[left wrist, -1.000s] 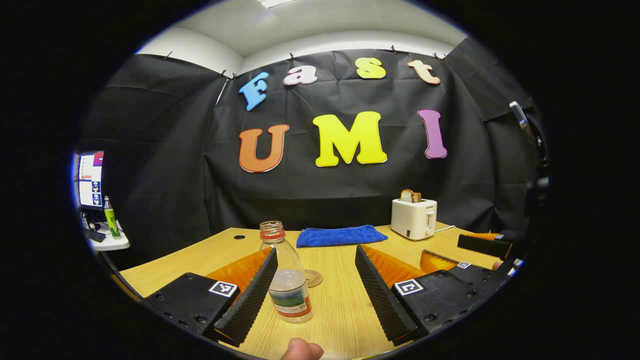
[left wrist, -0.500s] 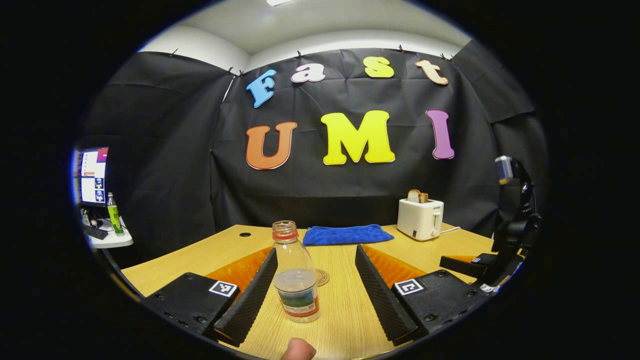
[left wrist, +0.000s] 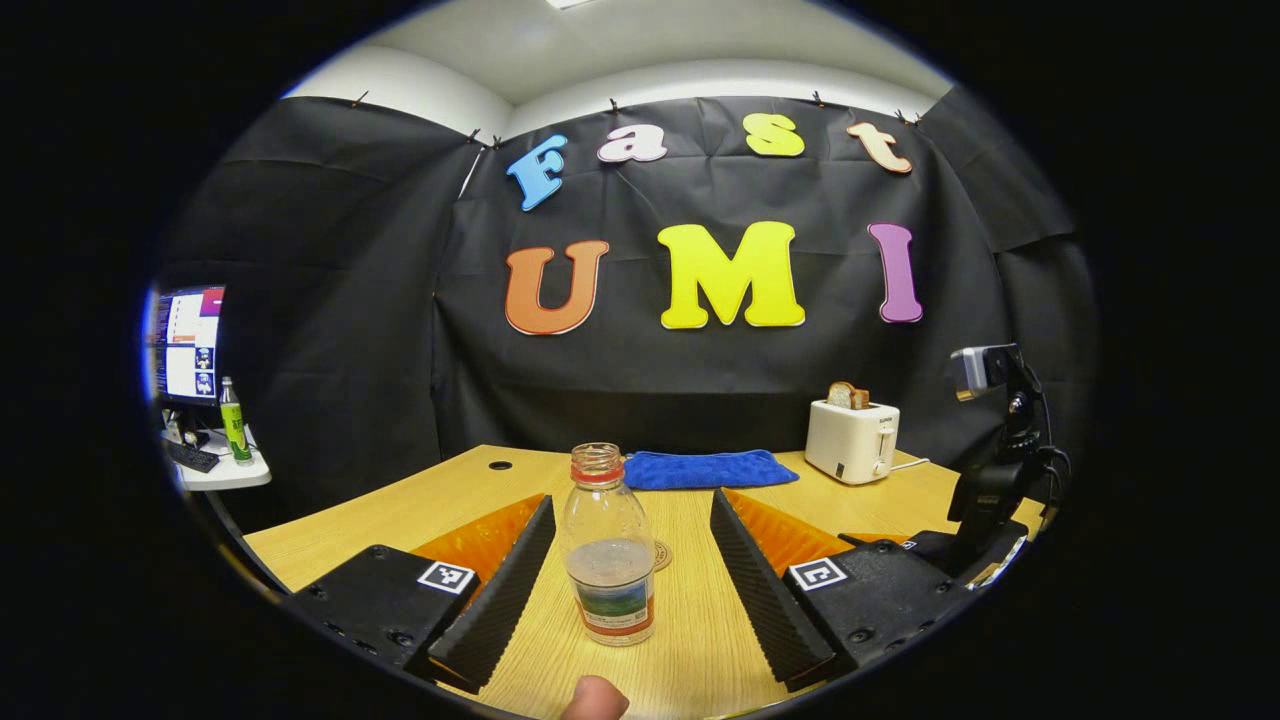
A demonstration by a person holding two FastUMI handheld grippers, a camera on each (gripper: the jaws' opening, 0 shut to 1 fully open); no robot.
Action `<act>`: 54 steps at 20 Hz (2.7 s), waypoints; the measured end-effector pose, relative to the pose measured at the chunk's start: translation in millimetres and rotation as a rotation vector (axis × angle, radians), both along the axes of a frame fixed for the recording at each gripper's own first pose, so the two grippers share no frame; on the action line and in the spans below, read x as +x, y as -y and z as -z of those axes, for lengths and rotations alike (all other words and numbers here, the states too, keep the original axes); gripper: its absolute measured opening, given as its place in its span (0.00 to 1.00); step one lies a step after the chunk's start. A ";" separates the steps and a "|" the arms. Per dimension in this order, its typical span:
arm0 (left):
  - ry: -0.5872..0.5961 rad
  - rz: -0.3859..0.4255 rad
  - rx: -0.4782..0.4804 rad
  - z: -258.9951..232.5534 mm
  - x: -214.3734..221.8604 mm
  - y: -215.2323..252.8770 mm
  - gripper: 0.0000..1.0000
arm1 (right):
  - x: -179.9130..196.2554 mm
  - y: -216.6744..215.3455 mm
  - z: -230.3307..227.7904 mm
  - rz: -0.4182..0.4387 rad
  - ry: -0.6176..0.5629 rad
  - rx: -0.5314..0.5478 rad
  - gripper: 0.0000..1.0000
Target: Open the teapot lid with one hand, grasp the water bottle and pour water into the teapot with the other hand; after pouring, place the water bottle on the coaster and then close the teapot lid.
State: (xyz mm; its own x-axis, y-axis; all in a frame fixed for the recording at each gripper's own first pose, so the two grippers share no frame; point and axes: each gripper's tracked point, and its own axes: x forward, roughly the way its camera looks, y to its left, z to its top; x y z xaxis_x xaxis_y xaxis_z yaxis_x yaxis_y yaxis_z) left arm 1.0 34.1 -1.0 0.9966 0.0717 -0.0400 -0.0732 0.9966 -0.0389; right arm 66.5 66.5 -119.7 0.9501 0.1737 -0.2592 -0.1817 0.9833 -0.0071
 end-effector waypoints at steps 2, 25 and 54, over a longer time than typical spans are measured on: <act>-0.003 0.001 0.006 1.2 -0.1 -0.6 0.98 | 3.0 6.3 -0.2 0.014 0.011 -0.014 0.16; -0.216 0.113 -0.051 113.8 17.0 -7.4 0.99 | -9.5 15.2 -37.5 -0.041 0.065 -0.013 0.00; -0.173 0.158 1.162 58.2 43.3 0.8 0.74 | -49.1 129.8 -50.2 0.029 0.077 0.014 0.00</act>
